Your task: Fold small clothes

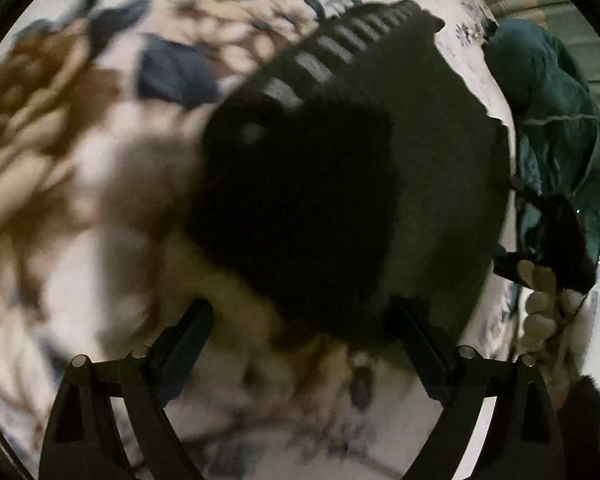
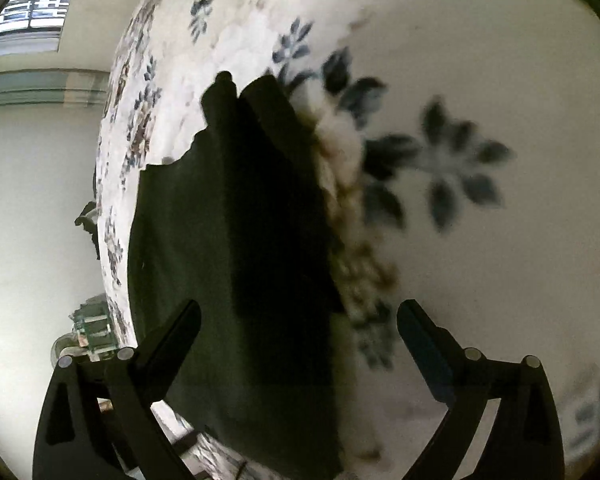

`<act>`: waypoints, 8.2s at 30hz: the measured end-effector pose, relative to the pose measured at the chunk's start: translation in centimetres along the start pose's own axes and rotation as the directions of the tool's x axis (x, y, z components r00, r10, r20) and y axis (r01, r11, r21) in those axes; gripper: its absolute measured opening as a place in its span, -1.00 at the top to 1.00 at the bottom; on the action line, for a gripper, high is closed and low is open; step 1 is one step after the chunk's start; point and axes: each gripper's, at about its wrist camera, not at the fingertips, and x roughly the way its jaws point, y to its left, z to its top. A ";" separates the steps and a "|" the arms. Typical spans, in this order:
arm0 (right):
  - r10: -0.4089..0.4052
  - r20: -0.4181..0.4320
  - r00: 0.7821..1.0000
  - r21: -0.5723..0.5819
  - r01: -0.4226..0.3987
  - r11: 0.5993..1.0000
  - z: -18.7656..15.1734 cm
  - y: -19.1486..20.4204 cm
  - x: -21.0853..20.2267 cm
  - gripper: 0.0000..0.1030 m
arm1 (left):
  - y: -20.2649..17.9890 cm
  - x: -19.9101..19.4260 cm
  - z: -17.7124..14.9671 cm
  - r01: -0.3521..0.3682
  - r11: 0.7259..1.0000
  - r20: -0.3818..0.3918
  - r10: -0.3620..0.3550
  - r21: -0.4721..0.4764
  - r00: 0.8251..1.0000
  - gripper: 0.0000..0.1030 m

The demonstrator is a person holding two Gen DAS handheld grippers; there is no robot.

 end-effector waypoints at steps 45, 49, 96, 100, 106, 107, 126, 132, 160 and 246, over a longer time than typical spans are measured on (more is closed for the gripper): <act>0.088 -0.006 0.996 0.256 -0.083 0.963 -15.5 -4.9 2.2 -0.63 | 3.5 -3.8 6.1 0.164 0.968 -0.078 -0.152 0.189 0.985 0.35; 0.120 -0.025 0.992 0.189 -0.114 0.975 -16.3 -1.8 4.0 0.52 | 2.2 -4.2 8.0 0.142 0.944 -0.113 -0.113 0.296 0.987 0.48; -0.385 0.403 0.830 -0.040 0.437 0.899 -6.6 10.5 -2.3 0.98 | -4.3 -6.3 14.8 -0.285 0.832 0.212 0.206 0.476 0.955 0.87; -0.377 0.403 0.834 -0.035 0.426 0.904 -6.5 10.2 -2.3 0.98 | -3.8 -7.4 15.0 -0.229 0.871 0.205 0.152 0.434 0.967 0.88; -0.431 0.365 0.825 -0.029 0.472 0.881 -5.1 8.7 0.6 0.98 | -2.9 -2.1 18.0 -0.208 0.917 0.097 0.186 0.341 0.978 0.88; -0.445 0.335 0.830 -0.033 0.482 0.875 -4.5 7.9 2.1 0.98 | -3.2 -2.1 18.1 -0.216 0.913 0.102 0.192 0.346 0.976 0.88; 0.211 -0.098 0.973 0.133 -0.197 0.971 -8.8 -2.4 6.1 -0.62 | 3.1 -3.5 8.2 0.050 0.939 -0.099 -0.017 0.340 0.995 -1.00; 0.280 -0.198 0.939 0.064 -0.273 0.960 -9.7 2.2 11.8 -0.62 | 2.2 -2.6 9.4 0.129 0.951 -0.078 -0.111 0.282 0.991 -1.00; 0.196 0.075 0.978 -0.032 -0.194 0.980 13.5 20.8 10.3 0.44 | -11.2 -5.4 37.4 0.123 0.884 -0.010 -0.133 0.451 0.991 0.51; -0.286 0.852 0.439 -0.113 0.686 0.718 -47.2 49.5 -40.7 -1.00 | -16.8 -53.9 -13.0 -0.421 0.796 0.683 0.013 0.435 0.730 -0.97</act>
